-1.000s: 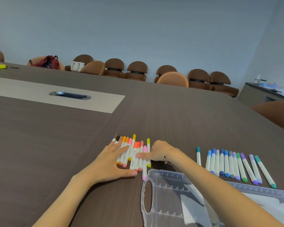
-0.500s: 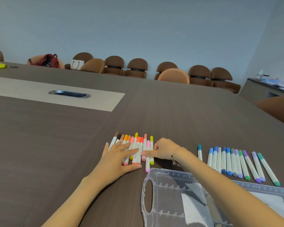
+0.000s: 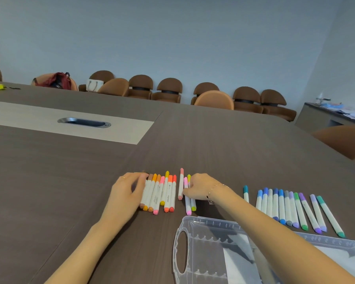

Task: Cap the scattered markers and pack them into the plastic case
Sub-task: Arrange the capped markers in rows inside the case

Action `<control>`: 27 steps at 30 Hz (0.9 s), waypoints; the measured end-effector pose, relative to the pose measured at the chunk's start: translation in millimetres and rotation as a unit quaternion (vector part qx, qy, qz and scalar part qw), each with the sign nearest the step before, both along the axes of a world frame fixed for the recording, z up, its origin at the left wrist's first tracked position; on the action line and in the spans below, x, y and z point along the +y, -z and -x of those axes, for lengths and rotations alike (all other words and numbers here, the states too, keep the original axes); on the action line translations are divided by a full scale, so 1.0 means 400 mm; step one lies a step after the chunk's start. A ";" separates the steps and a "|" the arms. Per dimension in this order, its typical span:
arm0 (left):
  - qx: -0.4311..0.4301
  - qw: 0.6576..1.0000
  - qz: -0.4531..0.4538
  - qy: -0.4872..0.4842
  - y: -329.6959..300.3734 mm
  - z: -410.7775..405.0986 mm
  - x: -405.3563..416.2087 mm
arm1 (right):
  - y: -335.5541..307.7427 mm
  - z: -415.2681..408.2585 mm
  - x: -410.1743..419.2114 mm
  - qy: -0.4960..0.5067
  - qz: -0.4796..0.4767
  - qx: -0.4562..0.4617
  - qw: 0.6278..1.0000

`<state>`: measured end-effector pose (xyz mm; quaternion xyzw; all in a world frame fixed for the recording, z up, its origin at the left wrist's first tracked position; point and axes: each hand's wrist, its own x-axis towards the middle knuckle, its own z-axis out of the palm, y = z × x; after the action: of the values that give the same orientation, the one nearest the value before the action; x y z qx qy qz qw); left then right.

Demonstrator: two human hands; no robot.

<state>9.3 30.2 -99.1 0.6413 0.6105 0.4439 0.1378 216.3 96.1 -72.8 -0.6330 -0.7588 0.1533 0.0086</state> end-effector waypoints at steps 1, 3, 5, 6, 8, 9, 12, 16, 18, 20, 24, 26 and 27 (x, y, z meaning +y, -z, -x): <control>-0.008 1.000 0.006 -0.013 0.000 0.006 0.001 | -0.006 0.010 -0.002 -0.003 -0.006 -0.022 1.000; -0.012 0.999 0.015 -0.026 0.001 0.012 0.003 | -0.020 0.030 -0.005 -0.011 -0.018 -0.069 0.997; -0.013 0.999 0.020 -0.030 0.000 0.012 0.003 | -0.031 0.047 -0.007 -0.016 -0.038 -0.117 0.992; -0.010 0.999 0.020 -0.032 -0.002 0.010 0.002 | -0.035 0.053 -0.006 -0.015 -0.046 -0.136 0.990; -0.003 0.999 0.021 -0.035 -0.004 0.005 -0.001 | -0.036 0.059 -0.003 -0.007 -0.048 -0.158 0.986; -0.001 0.999 0.024 -0.034 -0.006 0.002 -0.002 | -0.036 0.059 -0.001 -0.002 -0.043 -0.165 0.985; 0.003 0.999 0.038 -0.037 -0.011 -0.003 -0.002 | -0.032 0.051 0.009 -0.006 -0.047 -0.206 0.977; 0.001 0.998 0.045 -0.037 -0.013 -0.003 -0.001 | -0.030 0.042 0.014 -0.019 -0.065 -0.225 0.972; 0.005 0.998 0.045 -0.035 -0.014 -0.005 -0.003 | -0.038 0.034 0.009 -0.012 -0.066 -0.178 0.982; 0.006 0.999 0.042 -0.031 -0.017 -0.005 -0.005 | -0.053 0.018 -0.003 0.006 -0.066 -0.111 0.992; -0.011 1.000 0.025 -0.010 -0.023 -0.004 -0.012 | -0.092 -0.029 -0.073 0.060 -0.016 0.120 0.991; -0.013 1.000 0.020 0.020 -0.032 -0.018 -0.022 | -0.110 -0.058 -0.139 0.055 0.071 0.177 0.980; 0.003 0.999 0.026 0.041 -0.038 -0.031 -0.030 | -0.111 -0.071 -0.173 0.043 0.117 0.173 0.977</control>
<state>21.6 18.2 -84.0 0.6629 0.5957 0.4202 0.1706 244.7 27.0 -28.3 -0.6256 -0.6946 0.3478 0.0719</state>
